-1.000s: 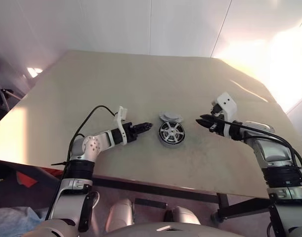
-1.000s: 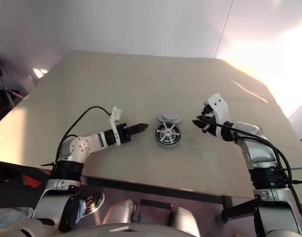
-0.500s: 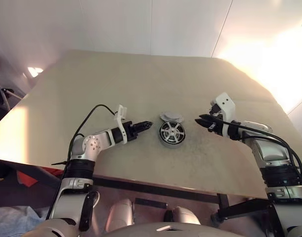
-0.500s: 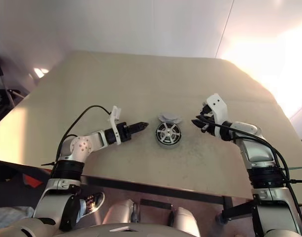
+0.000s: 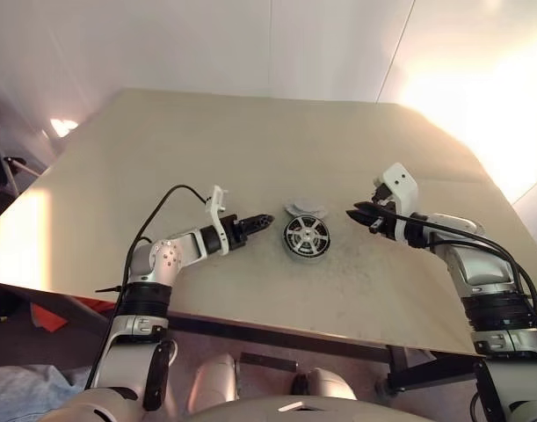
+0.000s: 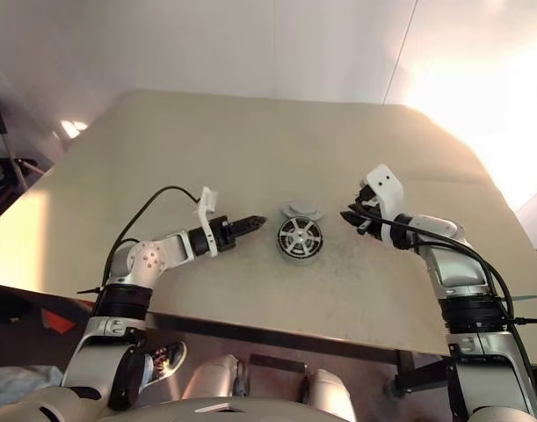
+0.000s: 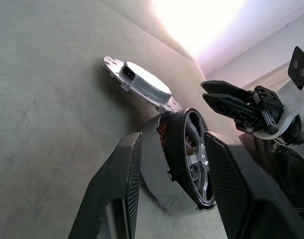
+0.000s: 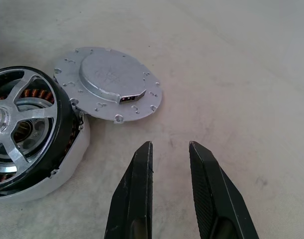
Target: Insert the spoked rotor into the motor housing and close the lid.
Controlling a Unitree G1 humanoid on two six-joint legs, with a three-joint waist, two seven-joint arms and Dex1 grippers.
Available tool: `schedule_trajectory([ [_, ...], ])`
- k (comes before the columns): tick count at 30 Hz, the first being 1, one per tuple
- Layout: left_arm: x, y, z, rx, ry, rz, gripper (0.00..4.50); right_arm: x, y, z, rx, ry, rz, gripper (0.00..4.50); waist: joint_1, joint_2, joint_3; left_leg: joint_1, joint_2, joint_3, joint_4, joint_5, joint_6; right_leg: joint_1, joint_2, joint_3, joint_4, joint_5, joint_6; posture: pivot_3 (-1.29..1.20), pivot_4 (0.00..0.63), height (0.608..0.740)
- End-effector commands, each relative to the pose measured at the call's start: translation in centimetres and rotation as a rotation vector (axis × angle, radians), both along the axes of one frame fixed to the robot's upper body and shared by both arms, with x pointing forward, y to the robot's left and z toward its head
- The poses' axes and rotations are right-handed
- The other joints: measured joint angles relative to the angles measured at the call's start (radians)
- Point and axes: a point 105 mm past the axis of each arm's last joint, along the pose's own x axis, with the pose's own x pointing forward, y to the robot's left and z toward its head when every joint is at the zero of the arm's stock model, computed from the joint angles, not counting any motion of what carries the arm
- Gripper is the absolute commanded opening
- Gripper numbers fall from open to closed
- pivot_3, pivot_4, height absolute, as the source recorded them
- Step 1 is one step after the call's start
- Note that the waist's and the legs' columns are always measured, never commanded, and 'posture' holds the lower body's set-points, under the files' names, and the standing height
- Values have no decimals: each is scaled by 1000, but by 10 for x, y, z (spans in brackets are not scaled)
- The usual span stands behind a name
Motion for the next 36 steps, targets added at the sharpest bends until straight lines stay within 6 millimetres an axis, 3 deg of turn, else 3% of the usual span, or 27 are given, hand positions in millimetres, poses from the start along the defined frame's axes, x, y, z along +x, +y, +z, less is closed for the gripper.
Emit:
schedule_trajectory([
  [1, 2, 1, 8, -5, -37, 3, 2102, 4, 4, 13, -4, -48, 21, 1264, 0, 0, 0, 0, 0, 0, 0, 0, 0, 0, 0, 0, 0, 0, 0, 0, 0, 740],
  [20, 2, -2, 7, -14, -27, -2, 2102, 2, 5, 17, -24, -53, 33, 1264, 0, 0, 0, 0, 0, 0, 0, 0, 0, 0, 0, 0, 0, 0, 0, 0, 0, 740],
  [36, 3, 3, 6, -5, -27, 15, 2102, 17, 51, 25, 14, -84, 153, 1264, -1, 0, 0, -1, 0, 0, 0, 0, 0, -1, 0, 0, 0, 0, 0, 0, 0, 740],
])
